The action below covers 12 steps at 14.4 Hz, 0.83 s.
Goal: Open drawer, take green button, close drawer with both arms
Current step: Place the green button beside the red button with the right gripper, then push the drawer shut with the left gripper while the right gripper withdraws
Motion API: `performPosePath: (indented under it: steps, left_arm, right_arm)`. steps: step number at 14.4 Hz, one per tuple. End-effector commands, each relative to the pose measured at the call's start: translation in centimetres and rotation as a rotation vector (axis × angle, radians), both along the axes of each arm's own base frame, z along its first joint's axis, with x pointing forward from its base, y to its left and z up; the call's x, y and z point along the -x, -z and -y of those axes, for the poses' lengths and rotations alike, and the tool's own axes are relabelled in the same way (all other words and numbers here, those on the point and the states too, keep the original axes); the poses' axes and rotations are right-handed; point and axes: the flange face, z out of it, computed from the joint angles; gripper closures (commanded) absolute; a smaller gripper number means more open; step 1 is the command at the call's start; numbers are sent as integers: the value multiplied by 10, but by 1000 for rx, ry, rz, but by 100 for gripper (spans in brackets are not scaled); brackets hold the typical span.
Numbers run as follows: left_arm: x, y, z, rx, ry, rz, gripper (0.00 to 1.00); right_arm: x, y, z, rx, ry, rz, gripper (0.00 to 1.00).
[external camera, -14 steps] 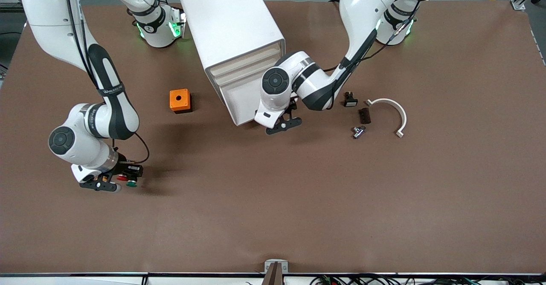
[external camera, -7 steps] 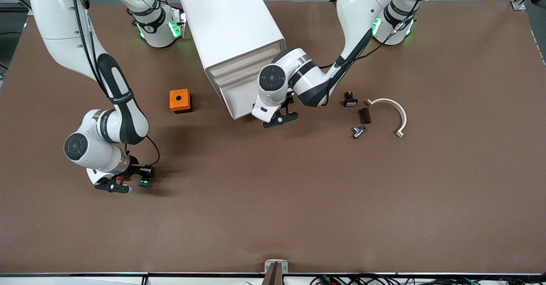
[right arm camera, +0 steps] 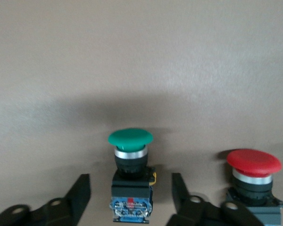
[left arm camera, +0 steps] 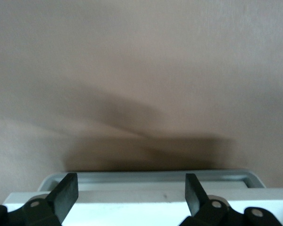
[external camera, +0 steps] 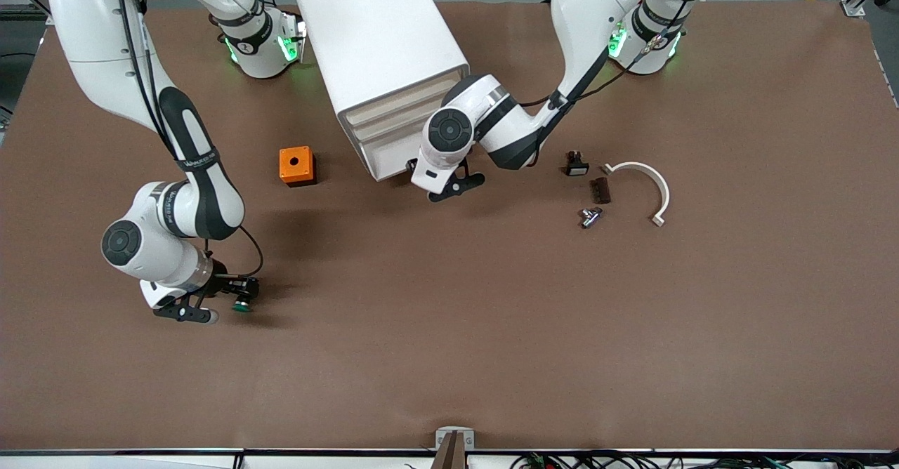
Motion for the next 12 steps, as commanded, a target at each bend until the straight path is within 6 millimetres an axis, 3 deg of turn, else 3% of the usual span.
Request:
performPosePath:
  steps: [1, 3, 5, 7, 12]
  left_arm:
    - [14, -1, 5, 27, -41, -50, 0]
    - [22, 4, 10, 34, -45, -82, 0]
    - [25, 5, 12, 41, -50, -96, 0]
    - [31, 9, 16, 52, -64, -131, 0]
    - [35, 10, 18, 88, -100, -195, 0]
  right_arm:
    - [-10, -41, 10, -23, 8, 44, 0]
    - [-24, -78, 23, -28, -1, 33, 0]
    - [-39, -121, 57, -43, -24, 35, 0]
    - [-45, -167, 67, -46, -67, 34, 0]
    - [-17, -270, 67, 58, -126, 34, 0]
